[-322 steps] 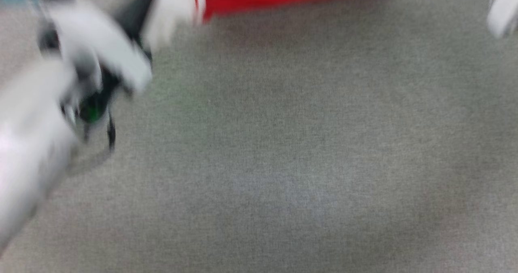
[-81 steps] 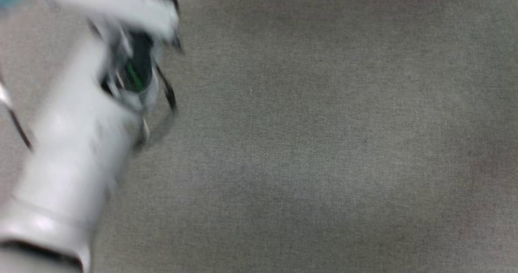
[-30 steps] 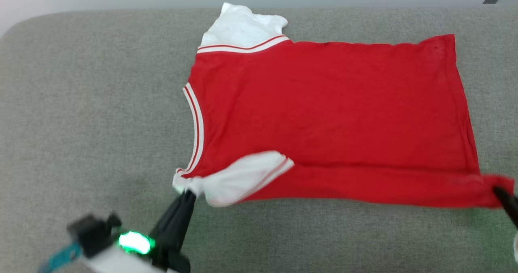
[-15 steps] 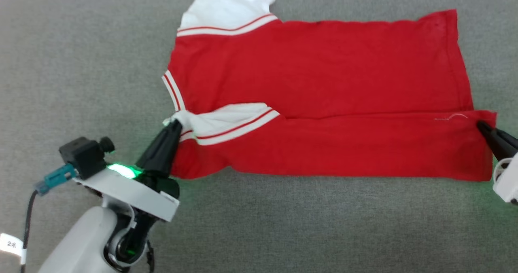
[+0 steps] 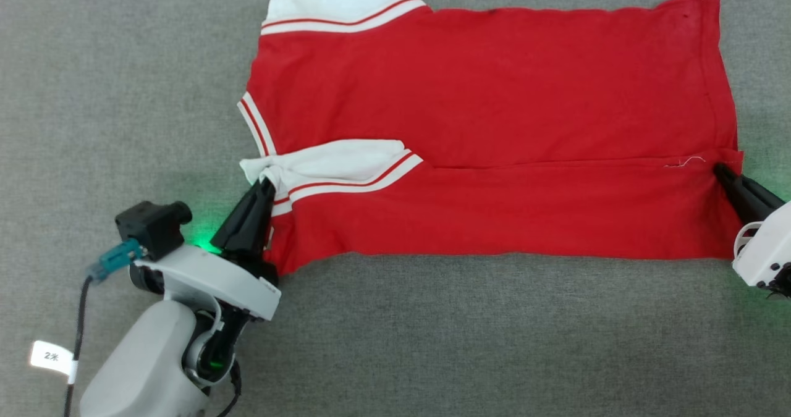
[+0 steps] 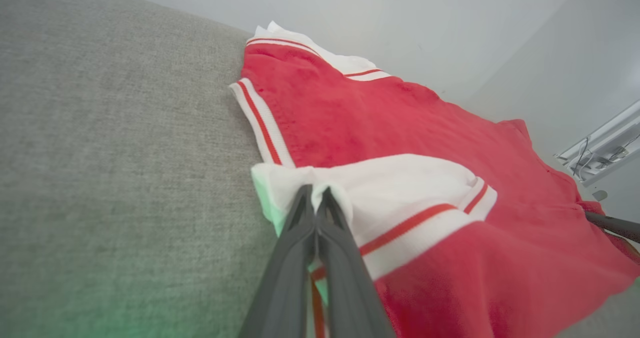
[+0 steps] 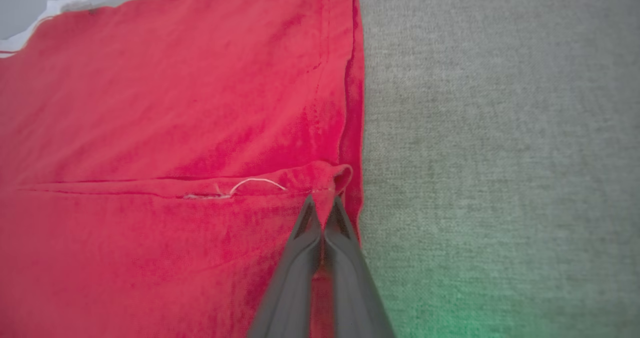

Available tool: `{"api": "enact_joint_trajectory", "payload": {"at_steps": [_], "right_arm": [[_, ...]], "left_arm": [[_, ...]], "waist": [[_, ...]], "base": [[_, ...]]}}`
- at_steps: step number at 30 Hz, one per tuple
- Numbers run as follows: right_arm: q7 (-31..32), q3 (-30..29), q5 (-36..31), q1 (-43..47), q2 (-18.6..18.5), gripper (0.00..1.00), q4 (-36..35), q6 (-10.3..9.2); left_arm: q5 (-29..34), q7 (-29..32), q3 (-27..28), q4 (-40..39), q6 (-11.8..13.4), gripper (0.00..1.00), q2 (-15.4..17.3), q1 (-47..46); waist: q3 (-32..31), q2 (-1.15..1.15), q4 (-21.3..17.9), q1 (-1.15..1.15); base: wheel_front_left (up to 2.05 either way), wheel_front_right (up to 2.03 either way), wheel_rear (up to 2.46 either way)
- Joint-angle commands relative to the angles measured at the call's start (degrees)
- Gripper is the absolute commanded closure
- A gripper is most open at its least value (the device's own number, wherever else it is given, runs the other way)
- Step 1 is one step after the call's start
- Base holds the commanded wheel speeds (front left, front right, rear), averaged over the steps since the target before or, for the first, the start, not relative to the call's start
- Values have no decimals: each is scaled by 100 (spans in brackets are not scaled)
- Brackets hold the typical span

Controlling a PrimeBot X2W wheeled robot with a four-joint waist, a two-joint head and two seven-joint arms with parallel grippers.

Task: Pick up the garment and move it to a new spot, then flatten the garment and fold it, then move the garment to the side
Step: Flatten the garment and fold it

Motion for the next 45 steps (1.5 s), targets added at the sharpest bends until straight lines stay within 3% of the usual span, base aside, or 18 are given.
{"api": "enact_joint_trajectory", "payload": {"at_steps": [1,2,3,4,5,6,7,11,15,18,23,26,32,39,40,42,45], "right_arm": [[-44,89,42,15,2,100,128,-6],[-96,123,58,3,-5,100,178,-6],[-152,151,80,-10,-11,96,221,-6],[-213,173,95,-13,-15,75,252,-6],[-267,201,117,-4,-22,54,278,-6],[-308,231,141,16,-22,13,302,-6],[-342,264,184,40,-15,0,325,-6],[-512,300,304,133,-16,0,358,-6],[-659,247,432,252,-7,0,341,-6],[-695,210,476,330,38,0,276,-5],[-644,186,496,447,70,0,227,-6],[-636,183,494,467,103,0,189,-5],[-569,142,446,497,188,0,56,-5],[-507,83,448,435,247,0,-53,-5],[-498,82,442,448,252,0,-64,-5],[-482,91,426,462,267,0,-90,-6],[-419,127,420,447,247,0,-120,-5]], "left_arm": [[38,17,-21,238,18,99,1,68],[89,18,-26,306,13,87,-13,74],[142,17,-25,350,9,67,-11,74],[173,14,-3,378,2,37,-8,79],[184,14,29,378,-7,0,-6,86],[201,13,53,368,-13,0,14,85],[229,11,75,340,-19,0,55,92],[243,77,83,144,-38,0,322,150],[304,674,-2,-269,67,0,786,162],[316,1488,-118,-707,233,0,1162,61],[-110,3349,-331,-1340,599,0,1598,-35],[-300,4389,-608,-1588,669,0,1865,19],[-816,5449,-781,-1612,884,0,1917,107],[-998,5562,-750,-1268,916,0,1754,-10],[-1015,5565,-750,-1223,909,7,1730,-16],[-960,5554,-796,-1126,918,44,1702,-6],[-1059,5517,-804,-990,871,86,1567,-3]], "waist": [[-54,0,11,0],[-91,0,12,0],[-135,0,11,0],[-188,0,8,0],[-246,0,5,0],[-319,0,1,0],[-391,0,-9,0],[-695,0,-61,0],[-961,0,-71,0],[-1119,0,-73,0],[-1257,0,-115,0],[-1263,0,-177,0],[-1140,0,-358,0],[-952,0,-600,0],[-933,0,-621,0],[-895,0,-661,0],[-849,0,-689,0]], "base": [[0,0,0],[0,0,0],[0,0,0],[0,0,0],[0,0,0],[0,0,0],[0,0,0],[0,0,0],[0,0,0],[0,0,0],[0,0,0],[0,0,0],[0,0,0],[0,0,0],[0,0,0],[0,0,0],[0,0,0]]}}
